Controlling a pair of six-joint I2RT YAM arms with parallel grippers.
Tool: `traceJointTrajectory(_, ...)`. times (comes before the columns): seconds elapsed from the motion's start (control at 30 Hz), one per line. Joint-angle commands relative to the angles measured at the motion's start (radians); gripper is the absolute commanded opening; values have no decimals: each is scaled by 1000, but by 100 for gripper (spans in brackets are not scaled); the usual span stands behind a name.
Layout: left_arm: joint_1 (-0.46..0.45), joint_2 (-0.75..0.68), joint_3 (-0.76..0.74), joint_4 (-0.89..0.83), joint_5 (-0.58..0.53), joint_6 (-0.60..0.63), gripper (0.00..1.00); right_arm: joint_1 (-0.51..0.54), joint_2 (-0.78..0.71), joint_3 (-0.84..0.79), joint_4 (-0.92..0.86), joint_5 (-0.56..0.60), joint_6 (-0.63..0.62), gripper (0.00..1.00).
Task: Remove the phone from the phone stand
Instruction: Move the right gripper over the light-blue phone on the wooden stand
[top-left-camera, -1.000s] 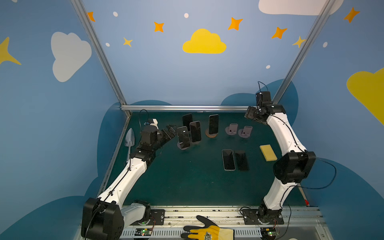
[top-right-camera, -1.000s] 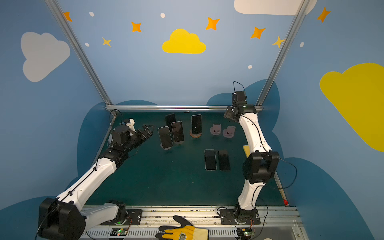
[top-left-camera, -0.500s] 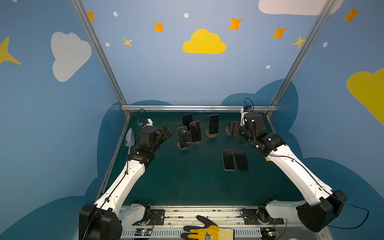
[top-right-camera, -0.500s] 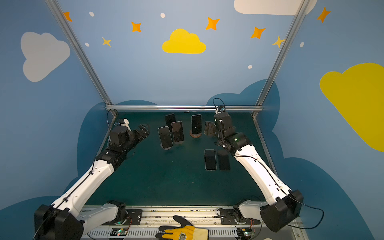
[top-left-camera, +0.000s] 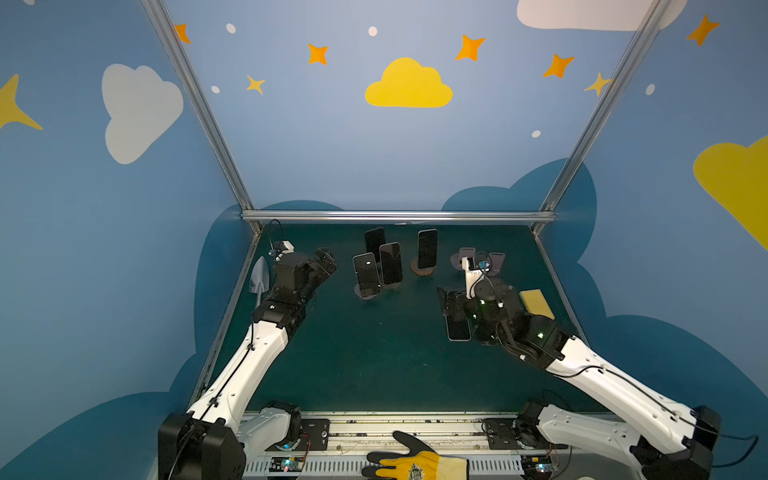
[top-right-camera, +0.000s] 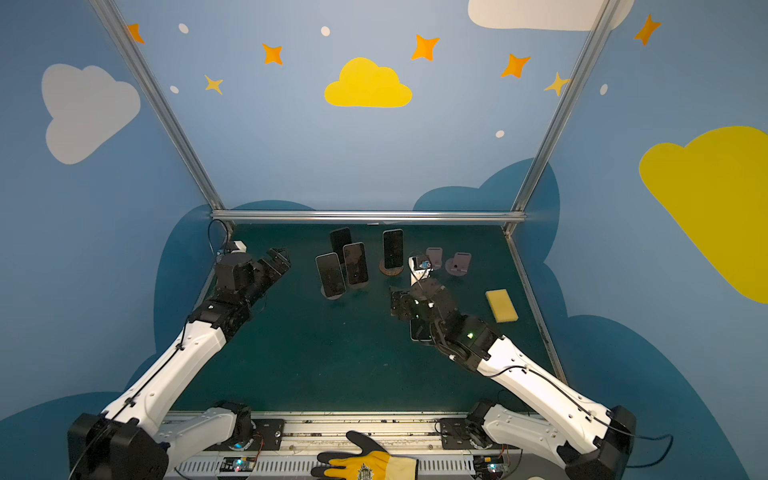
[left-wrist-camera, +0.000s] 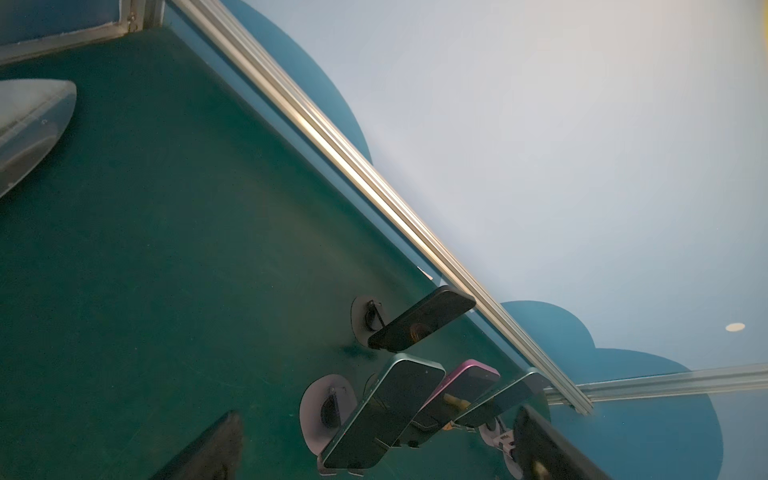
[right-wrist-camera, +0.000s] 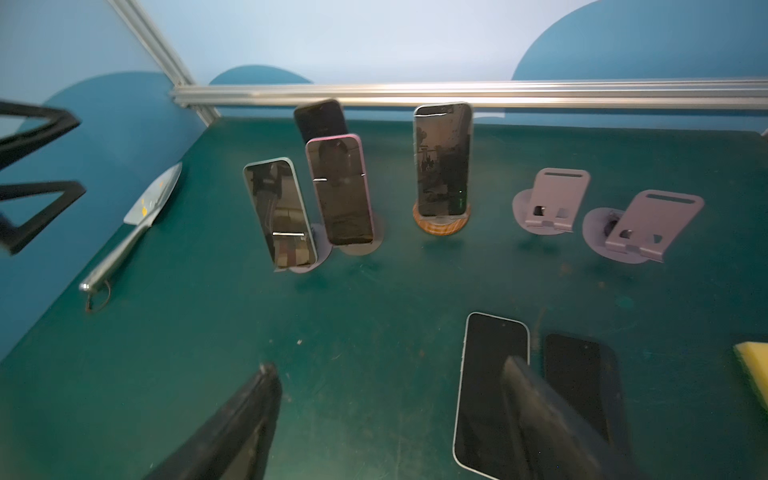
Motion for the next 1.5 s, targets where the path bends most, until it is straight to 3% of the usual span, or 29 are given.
traceJointTrajectory(0.0,6,38,41,-97,-24,-43,100,87,74,21,79,93,-6,86)
traceJointTrajectory(0.23,23,84,80,-171,-47,-65,100,168,340,181,108,110,-14,89)
traceJointTrajectory(0.33,30,88,77,-162,-30,-69,100,178,435,263,74,228,27,89)
traceJointTrajectory(0.53,39,99,91,-176,-21,-58,100,128,490,366,89,273,-90,93)
traceJointTrajectory(0.73,26,128,83,-99,93,-15,100,-68,508,422,39,86,-154,96)
traceJointTrajectory(0.87,-3,191,141,-147,165,19,100,-178,576,485,18,11,-179,96)
traceJointTrajectory(1.23,-13,181,140,-138,154,51,100,-395,835,725,-29,-241,-194,97)
traceJointTrajectory(1.47,-11,192,147,-142,157,65,100,-454,962,849,-30,-296,-242,96)
